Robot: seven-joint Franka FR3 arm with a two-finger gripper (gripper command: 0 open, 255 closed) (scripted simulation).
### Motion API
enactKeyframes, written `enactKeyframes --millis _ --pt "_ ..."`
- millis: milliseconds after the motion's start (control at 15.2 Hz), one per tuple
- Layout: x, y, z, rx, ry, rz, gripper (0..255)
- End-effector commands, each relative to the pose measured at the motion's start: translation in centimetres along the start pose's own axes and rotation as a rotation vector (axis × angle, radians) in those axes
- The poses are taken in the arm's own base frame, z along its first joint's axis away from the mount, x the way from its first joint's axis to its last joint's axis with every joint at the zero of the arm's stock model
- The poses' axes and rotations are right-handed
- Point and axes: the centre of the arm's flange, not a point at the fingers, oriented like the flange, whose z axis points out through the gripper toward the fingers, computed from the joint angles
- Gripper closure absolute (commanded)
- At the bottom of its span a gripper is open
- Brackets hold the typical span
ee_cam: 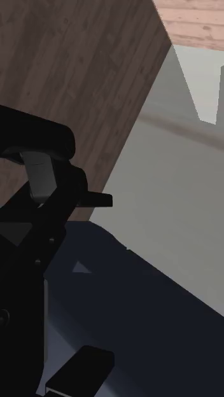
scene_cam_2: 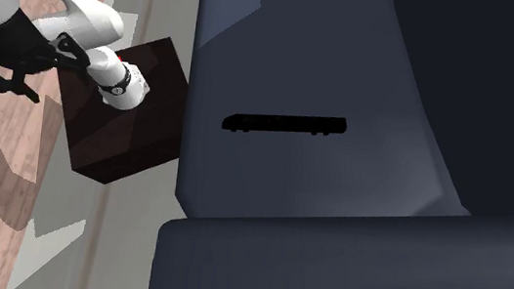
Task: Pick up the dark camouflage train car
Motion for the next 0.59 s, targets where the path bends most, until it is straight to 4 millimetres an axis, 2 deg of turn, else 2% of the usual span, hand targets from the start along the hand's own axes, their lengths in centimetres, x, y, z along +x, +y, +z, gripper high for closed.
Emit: enactKeyframes --millis 0,528 --pt "0.0 0.0 0.0 0.0 0.0 0.0 0" --pt "8.5 -6.0 2.2 0.021 -0.019 -0.222 0"
